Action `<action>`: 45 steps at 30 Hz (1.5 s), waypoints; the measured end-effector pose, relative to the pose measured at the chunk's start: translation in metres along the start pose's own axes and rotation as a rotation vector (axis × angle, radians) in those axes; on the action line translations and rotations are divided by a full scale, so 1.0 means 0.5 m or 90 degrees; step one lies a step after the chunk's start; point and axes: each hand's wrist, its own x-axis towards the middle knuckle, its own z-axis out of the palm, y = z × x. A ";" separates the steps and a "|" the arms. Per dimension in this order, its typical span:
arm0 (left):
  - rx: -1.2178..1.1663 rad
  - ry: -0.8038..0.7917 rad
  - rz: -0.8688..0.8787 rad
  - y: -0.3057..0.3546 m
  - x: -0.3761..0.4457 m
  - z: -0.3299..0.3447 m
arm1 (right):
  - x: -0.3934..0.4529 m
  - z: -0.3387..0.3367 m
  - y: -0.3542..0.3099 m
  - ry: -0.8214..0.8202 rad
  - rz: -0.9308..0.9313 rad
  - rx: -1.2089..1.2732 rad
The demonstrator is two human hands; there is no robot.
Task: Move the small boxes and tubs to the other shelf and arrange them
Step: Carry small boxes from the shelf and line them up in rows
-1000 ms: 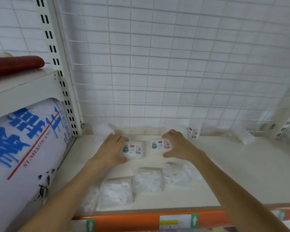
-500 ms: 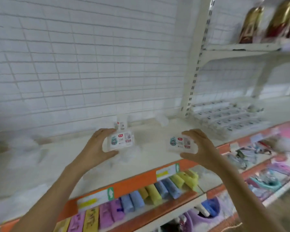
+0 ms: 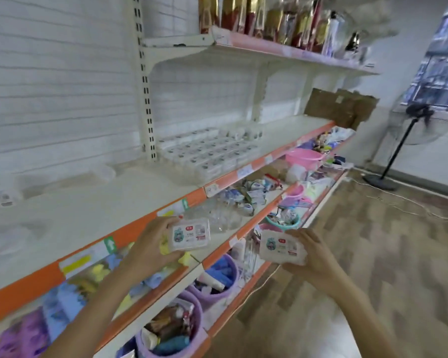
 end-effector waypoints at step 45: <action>0.048 0.217 -0.378 -0.225 0.717 -0.027 | 1.132 0.195 0.047 -0.391 -0.343 0.074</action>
